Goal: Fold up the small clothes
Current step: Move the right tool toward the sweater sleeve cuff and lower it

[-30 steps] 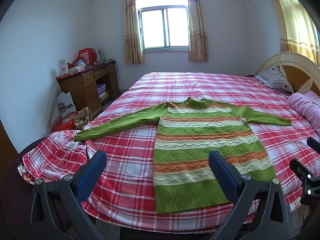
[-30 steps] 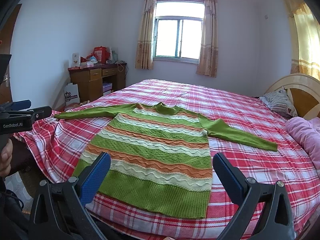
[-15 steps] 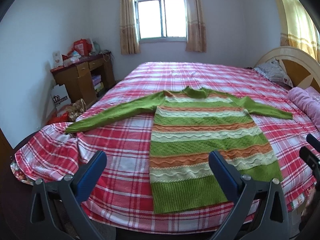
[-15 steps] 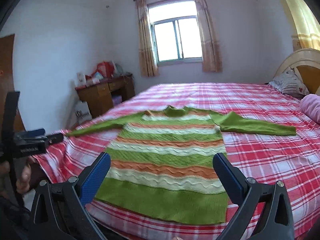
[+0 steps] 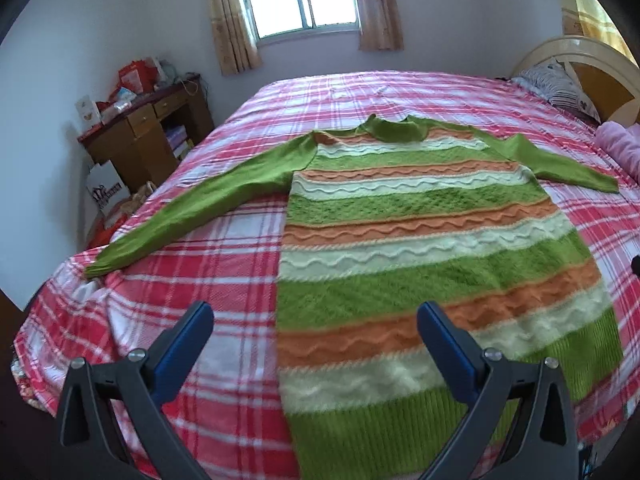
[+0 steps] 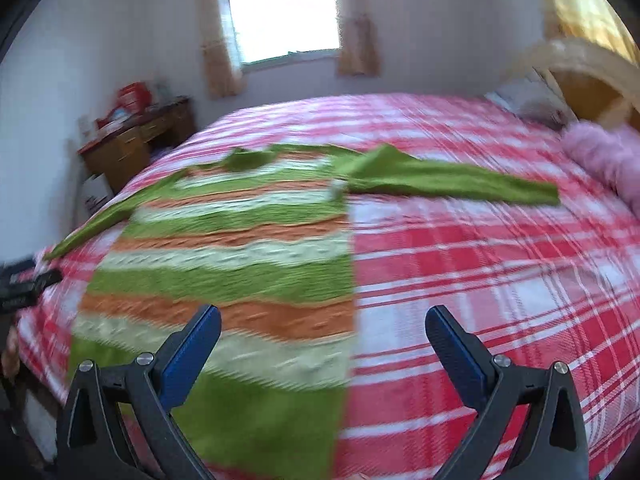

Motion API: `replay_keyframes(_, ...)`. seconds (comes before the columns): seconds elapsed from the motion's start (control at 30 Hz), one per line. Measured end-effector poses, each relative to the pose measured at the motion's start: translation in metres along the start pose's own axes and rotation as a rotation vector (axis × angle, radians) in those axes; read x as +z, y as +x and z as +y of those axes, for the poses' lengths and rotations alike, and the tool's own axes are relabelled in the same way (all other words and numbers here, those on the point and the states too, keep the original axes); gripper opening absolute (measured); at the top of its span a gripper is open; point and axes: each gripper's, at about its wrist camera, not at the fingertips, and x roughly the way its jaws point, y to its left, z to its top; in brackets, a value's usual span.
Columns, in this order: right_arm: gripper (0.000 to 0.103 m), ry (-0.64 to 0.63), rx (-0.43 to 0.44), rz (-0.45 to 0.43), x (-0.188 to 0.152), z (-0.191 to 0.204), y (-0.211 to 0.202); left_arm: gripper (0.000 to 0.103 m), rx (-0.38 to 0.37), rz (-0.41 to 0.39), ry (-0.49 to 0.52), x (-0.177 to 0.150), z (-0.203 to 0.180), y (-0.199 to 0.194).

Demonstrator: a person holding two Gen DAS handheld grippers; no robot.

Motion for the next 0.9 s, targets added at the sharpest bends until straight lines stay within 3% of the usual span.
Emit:
replay_keyframes(0.5, 0.102, 0.242, -0.249, 0.018, 0.064, -0.166, 0.07, 0.103, -0.005, 0.06, -0.039, 0.061, -0.021, 0.091)
replay_keyframes(0.9, 0.102, 0.456, -0.302, 0.008, 0.102, -0.288, 0.105, 0.103, 0.044, 0.093, -0.129, 0.083, -0.013, 0.144)
